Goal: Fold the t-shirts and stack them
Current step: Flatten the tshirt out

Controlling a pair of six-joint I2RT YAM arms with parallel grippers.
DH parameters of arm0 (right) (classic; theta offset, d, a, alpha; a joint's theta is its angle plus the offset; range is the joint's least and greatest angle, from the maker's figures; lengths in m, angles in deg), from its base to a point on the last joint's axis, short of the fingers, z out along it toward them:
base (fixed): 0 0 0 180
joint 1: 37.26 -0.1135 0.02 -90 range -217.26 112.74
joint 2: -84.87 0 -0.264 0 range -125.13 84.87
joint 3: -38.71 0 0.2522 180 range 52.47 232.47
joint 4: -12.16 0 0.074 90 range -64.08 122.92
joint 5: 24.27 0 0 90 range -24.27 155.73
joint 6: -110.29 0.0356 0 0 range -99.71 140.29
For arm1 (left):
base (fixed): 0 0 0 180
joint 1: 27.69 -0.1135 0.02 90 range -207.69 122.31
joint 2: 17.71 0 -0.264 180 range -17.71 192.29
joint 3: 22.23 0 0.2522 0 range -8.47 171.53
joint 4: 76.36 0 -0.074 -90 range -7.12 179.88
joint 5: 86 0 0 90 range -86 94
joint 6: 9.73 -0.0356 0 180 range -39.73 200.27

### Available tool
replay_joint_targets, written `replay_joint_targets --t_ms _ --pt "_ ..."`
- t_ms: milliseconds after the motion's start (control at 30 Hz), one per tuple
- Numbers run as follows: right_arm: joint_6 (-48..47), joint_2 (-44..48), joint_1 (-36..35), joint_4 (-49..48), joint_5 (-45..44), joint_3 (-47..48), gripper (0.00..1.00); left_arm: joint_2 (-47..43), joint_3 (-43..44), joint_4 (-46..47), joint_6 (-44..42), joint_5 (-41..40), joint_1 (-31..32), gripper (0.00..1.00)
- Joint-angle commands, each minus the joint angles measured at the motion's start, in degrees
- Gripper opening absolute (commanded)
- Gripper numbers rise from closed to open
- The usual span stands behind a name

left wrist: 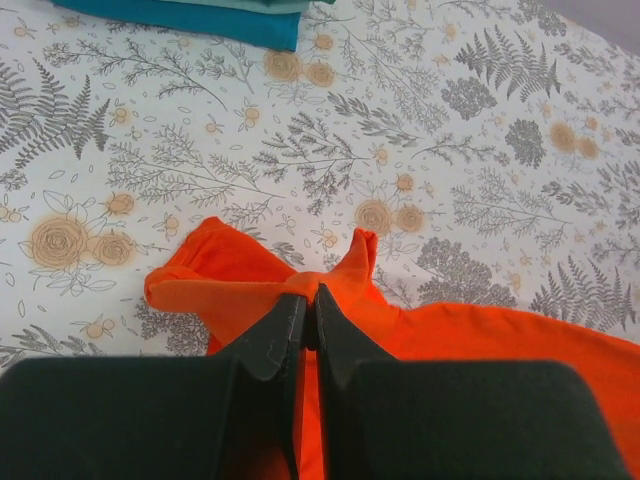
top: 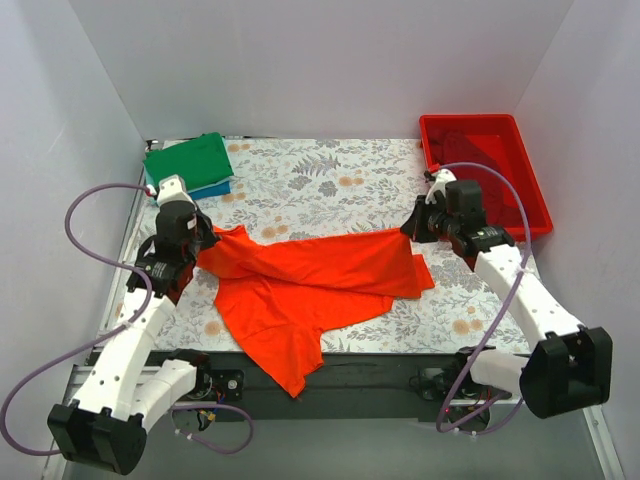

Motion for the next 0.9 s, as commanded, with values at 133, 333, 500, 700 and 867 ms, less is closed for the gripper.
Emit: replay_joint_targets --t_ms 133,333,500,700,867 --pt "-1.15 7.9 0.85 8.12 -3.76 5.92 0.01 1.57 10.79 -2.01 4.72 -0.73 -0.45 0.0" --pt "-3.08 9.66 4.54 11.62 -5.71 14.96 0.01 2.45 21.31 -3.24 2.87 -6.09 -0.54 0.0" --pt "-3.08 10.27 8.67 15.58 -4.99 31.27 0.01 2.19 31.96 -2.02 1.47 -4.69 -0.54 0.0" --pt "-2.73 14.83 8.94 15.94 -8.15 45.72 0.01 -2.72 43.56 3.69 -4.5 1.71 -0.54 0.0" --pt "-4.75 19.41 8.85 15.94 -12.38 56.54 0.01 -5.28 51.74 4.49 -8.2 8.49 -0.54 0.0"
